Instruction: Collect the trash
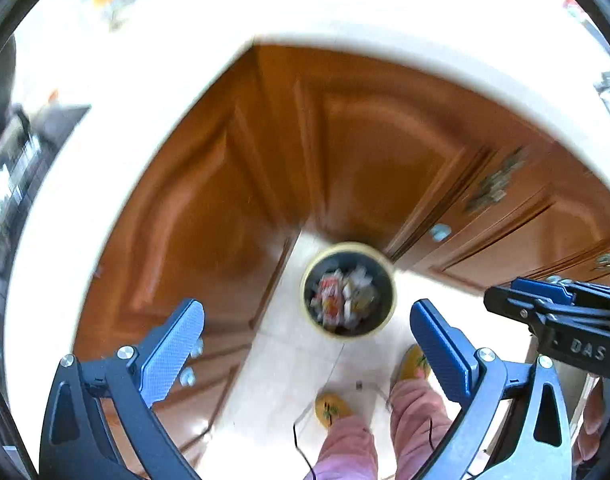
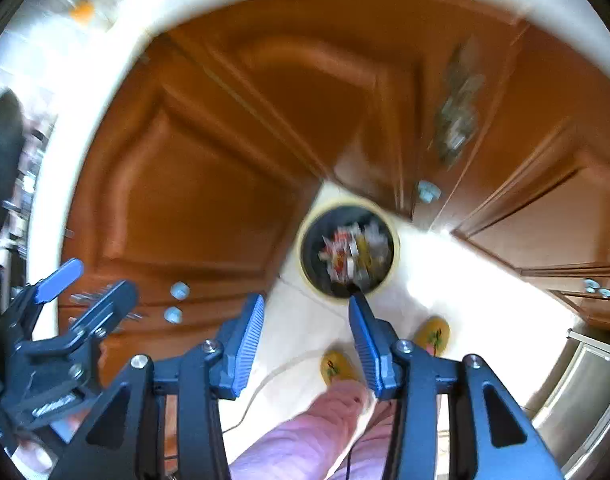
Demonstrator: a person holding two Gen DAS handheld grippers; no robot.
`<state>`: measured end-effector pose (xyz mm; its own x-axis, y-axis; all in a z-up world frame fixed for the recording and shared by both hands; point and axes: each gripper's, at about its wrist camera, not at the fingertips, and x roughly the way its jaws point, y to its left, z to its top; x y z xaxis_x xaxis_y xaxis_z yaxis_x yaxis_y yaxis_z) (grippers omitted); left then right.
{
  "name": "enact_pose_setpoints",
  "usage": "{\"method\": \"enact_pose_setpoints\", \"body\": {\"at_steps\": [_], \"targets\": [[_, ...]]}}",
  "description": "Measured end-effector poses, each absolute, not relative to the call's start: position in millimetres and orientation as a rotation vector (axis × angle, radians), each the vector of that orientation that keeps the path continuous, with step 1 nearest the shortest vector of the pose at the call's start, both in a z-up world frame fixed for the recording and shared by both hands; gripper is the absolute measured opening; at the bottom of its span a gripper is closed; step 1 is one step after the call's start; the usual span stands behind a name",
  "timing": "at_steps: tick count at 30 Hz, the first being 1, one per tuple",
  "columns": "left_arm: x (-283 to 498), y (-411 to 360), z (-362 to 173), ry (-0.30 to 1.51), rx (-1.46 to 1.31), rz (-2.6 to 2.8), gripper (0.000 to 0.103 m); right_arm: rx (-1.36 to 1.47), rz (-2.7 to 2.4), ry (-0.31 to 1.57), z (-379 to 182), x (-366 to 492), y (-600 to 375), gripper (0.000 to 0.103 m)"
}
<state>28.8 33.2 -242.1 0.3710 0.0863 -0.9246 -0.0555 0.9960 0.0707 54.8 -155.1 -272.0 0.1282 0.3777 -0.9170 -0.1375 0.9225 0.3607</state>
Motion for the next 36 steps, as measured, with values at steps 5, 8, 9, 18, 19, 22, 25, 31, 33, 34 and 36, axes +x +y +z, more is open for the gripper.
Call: {"method": "enact_pose_setpoints", "body": {"at_steps": [5, 8, 9, 18, 19, 22, 25, 31, 33, 34, 36], "targets": [[29.3, 18.3, -153.7, 1.028, 0.030, 0.027, 0.102, 0.222, 0.349, 1.243, -176.4, 36.4, -175.6, 0.045], [29.0, 12.9, -110.0, 0.957, 0.003, -0.003, 0.102, 0.214, 0.328, 1.151, -124.4, 27.2, -184.5, 0.045], [28.0, 11.7, -93.0, 0.934, -0.014, -0.015, 0.102, 0.213, 0.322, 1.127, -110.5, 24.8, -187.2, 0.045], [14.2, -1.2, 1.7, 0.829, -0.073, -0.065, 0.102, 0.206, 0.279, 0.952, -12.0, 11.0, -209.3, 0.045], [11.0, -2.4, 8.3, 0.812, -0.077, -0.065, 0.102, 0.206, 0.273, 0.931, -2.3, 9.2, -211.0, 0.046], [3.8, -6.4, 22.5, 0.770, -0.089, -0.057, 0.102, 0.205, 0.252, 0.876, 15.9, 0.6, -214.0, 0.048], [-4.8, -13.2, 41.1, 0.732, -0.088, -0.033, 0.102, 0.186, 0.226, 0.803, 30.9, -9.6, -214.6, 0.054], [-19.0, -19.4, 55.4, 0.692, -0.089, 0.031, 0.102, 0.171, 0.200, 0.720, 46.2, -25.6, -213.5, 0.061], [-20.2, -18.4, 53.9, 0.711, -0.116, 0.035, 0.102, 0.163, 0.195, 0.712, 46.0, -26.6, -211.4, 0.062], [-20.8, -19.3, 51.0, 0.718, -0.119, 0.039, 0.102, 0.160, 0.194, 0.711, 46.2, -26.1, -209.5, 0.062], [-18.8, -20.0, 47.1, 0.727, -0.105, 0.065, 0.102, 0.159, 0.198, 0.703, 45.7, -26.0, -208.5, 0.062]]}}
